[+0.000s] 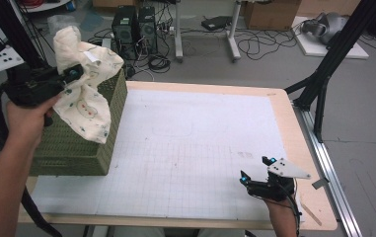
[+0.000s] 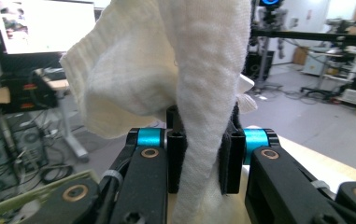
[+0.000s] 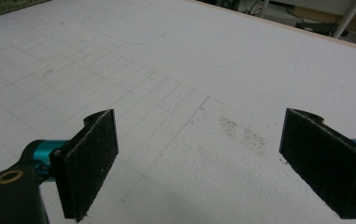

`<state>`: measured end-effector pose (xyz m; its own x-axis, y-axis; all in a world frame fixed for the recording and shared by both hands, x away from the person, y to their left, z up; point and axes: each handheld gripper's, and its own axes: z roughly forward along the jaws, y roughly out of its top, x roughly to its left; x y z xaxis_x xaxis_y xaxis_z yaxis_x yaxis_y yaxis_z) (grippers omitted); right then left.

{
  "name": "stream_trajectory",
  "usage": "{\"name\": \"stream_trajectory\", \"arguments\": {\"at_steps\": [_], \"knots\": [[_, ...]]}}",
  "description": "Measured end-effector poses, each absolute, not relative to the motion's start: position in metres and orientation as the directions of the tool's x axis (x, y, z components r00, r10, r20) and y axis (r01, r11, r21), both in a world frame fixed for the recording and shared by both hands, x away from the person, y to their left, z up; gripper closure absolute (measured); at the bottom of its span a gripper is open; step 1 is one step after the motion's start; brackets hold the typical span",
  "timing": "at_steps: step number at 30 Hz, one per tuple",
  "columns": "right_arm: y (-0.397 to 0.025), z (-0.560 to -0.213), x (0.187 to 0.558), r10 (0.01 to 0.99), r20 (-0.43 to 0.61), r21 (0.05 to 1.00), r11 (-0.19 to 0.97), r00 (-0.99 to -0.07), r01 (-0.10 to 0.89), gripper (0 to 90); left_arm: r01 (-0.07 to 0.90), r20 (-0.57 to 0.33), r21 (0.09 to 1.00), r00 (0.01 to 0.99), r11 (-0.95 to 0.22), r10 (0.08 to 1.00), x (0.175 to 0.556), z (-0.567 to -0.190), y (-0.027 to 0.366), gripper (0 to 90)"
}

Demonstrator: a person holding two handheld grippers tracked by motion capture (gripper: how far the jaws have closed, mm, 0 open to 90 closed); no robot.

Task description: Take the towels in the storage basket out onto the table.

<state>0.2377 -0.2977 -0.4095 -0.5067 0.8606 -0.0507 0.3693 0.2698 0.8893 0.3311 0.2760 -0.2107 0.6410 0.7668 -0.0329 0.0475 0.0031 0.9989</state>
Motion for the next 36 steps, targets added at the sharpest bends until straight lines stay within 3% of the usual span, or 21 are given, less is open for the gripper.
{"name": "stream_trajectory", "arguments": {"at_steps": [13, 36], "knots": [[-0.299, -0.409, 0.237, 0.861, -0.049, 0.891, 0.266, -0.506, 0.367, 10.9, 0.058, -0.034, 0.998, 0.781, -0.018, 0.623, 0.332, -0.232, 0.195, 77.0], [-0.307, -0.409, 0.236, 0.874, -0.046, 0.893, 0.253, -0.484, 0.372, 10.9, 0.110, -0.069, 0.989, 0.934, -0.098, 0.350, 0.331, -0.322, 0.046, 76.5]]}}
